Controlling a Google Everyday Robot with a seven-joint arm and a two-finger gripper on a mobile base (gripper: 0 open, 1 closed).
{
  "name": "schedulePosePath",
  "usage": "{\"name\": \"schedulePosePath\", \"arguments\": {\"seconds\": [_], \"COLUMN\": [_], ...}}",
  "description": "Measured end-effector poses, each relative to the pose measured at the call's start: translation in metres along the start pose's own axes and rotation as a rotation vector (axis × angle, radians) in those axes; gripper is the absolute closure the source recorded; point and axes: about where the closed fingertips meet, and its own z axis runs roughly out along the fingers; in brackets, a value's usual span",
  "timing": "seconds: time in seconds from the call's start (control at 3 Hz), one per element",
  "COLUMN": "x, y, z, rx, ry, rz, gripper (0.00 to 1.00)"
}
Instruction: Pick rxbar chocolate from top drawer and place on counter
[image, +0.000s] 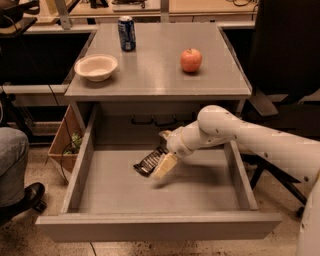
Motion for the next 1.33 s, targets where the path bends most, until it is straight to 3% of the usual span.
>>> {"name": "schedulePosePath", "arguments": {"seconds": [0.33,0.67,1.0,1.33], "x": [0.006,0.010,0.001,-0.007], "y": [-0.004,-0.004,-0.003,-0.002], "z": [0.017,0.025,0.024,0.020], "rx": [-0.002,-0.005,-0.007,-0.002], "ry": [-0.021,-0.041,-0.071,-0.090], "rz": [0.028,0.050,0.037,0.020], "gripper": [0.00,0.19,0.50,0.73]}}
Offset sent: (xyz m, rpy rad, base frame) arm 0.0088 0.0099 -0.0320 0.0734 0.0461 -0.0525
